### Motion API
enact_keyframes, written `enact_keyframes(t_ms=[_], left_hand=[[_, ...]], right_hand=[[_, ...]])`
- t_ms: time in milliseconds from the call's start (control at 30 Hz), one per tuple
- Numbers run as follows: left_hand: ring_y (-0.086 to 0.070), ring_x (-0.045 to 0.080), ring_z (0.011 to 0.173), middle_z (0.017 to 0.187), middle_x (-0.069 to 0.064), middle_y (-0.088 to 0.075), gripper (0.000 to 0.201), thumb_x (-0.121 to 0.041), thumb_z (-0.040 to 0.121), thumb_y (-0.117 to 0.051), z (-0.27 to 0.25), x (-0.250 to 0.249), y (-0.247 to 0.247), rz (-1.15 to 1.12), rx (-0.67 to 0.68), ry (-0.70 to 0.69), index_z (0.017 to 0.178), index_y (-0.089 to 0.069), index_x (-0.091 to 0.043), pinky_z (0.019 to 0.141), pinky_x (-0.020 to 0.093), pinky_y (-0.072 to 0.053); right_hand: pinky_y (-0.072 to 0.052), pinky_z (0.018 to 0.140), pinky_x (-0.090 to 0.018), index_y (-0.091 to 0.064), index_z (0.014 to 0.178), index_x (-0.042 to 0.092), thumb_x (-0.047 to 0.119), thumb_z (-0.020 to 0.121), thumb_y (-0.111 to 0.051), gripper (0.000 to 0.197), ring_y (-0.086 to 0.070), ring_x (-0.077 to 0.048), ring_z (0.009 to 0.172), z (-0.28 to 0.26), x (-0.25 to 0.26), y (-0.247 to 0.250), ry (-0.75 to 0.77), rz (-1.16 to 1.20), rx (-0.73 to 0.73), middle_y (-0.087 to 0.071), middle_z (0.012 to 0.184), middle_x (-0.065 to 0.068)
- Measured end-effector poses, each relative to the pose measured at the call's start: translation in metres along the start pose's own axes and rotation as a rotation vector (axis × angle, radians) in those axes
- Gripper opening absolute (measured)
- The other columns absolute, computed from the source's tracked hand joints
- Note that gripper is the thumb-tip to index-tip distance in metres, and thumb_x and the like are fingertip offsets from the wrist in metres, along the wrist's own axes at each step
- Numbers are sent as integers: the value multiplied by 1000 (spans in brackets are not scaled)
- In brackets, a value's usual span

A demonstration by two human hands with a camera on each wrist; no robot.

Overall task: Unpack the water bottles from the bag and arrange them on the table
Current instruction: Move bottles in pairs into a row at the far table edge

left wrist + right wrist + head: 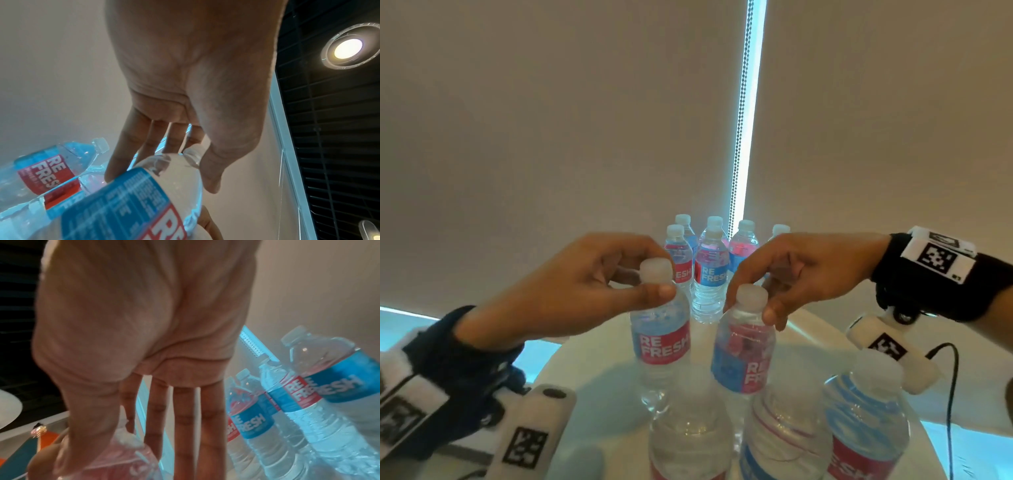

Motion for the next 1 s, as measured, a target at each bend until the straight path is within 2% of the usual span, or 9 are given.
enact_keyframes(t_ms=[67, 133, 167, 267, 400, 500, 567, 733, 1000], left_hand=[[-71, 18, 85, 93, 8, -76, 45, -54, 72, -78, 20, 0, -2, 35, 11, -20, 95, -72, -16, 76, 26, -58], [-73, 28, 91, 97, 12, -75, 40, -47, 74, -79, 41, 3, -6, 82, 36, -24, 95, -71, -14, 81, 40, -60], [-73, 26, 92, 97, 11, -75, 36, -45, 75, -77, 51, 4, -8, 105, 44, -26, 94, -71, -15, 82, 41, -59], [-69, 9, 87, 88, -2, -73, 28, -48, 77, -73, 79, 4, -18, 223, 39, -59, 89, -70, -23, 82, 41, -60], [-67, 9, 87, 89, -8, -70, 32, -56, 80, -65, 108, 4, -38, 395, 27, -115, 89, -67, -26, 82, 39, -59], [-66, 5, 86, 90, -13, -69, 23, -49, 85, -68, 128, 10, -51, 481, 9, -155, 91, -65, -27, 72, 25, -50], [-67, 9, 90, 93, -11, -70, 23, -48, 87, -68, 140, 15, -59, 544, 5, -154, 94, -66, -26, 74, 23, -47], [-68, 15, 96, 101, -5, -75, 38, -53, 86, -64, 161, 33, -70, 673, -1, -86, 102, -71, -20, 95, 42, -49], [-64, 15, 97, 103, -5, -74, 42, -58, 85, -63, 173, 54, -77, 742, 26, -14, 99, -75, -19, 99, 46, -44]], right_hand=[[-59, 76, -61, -64, 122, 4, 0, 87, -69, 35, -73, -21, 84, -7, -8, 16, -23, 25, -106, -70, 117, -12], [-60, 75, -61, -62, 122, -1, 4, 83, -69, 40, -73, -29, 90, -15, -15, 33, -45, 66, -218, -67, 120, -19], [-60, 74, -59, -61, 122, -2, 8, 82, -69, 42, -73, -32, 93, -20, -19, 41, -60, 78, -268, -66, 120, -21], [-63, 69, -51, -64, 118, 4, 19, 80, -71, 41, -73, -33, 98, -31, -32, 60, -123, 77, -397, -70, 115, -17], [-63, 67, -51, -68, 111, 9, 18, 86, -72, 27, -72, -41, 95, -43, -51, 79, -193, 23, -528, -75, 104, -5], [-63, 67, -51, -70, 108, 10, 16, 89, -72, 20, -73, -40, 90, -50, -66, 86, -250, 6, -599, -75, 103, -8], [-64, 67, -50, -70, 107, 11, 20, 88, -73, 21, -74, -39, 87, -52, -76, 88, -291, 2, -644, -74, 105, -13], [-64, 68, -49, -70, 107, 13, 28, 86, -75, 26, -76, -33, 83, -53, -99, 86, -367, 10, -720, -75, 99, -9], [-64, 66, -47, -69, 111, 10, 28, 88, -74, 30, -76, -34, 80, -44, -112, 77, -382, -25, -747, -74, 101, -11]])
Point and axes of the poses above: each hand's wrist, its own z-axis towards the middle knuckle, its own y-axis out of the back of the hand, x = y × z, the point moved 7 cm from there along z, towards the middle knuckle
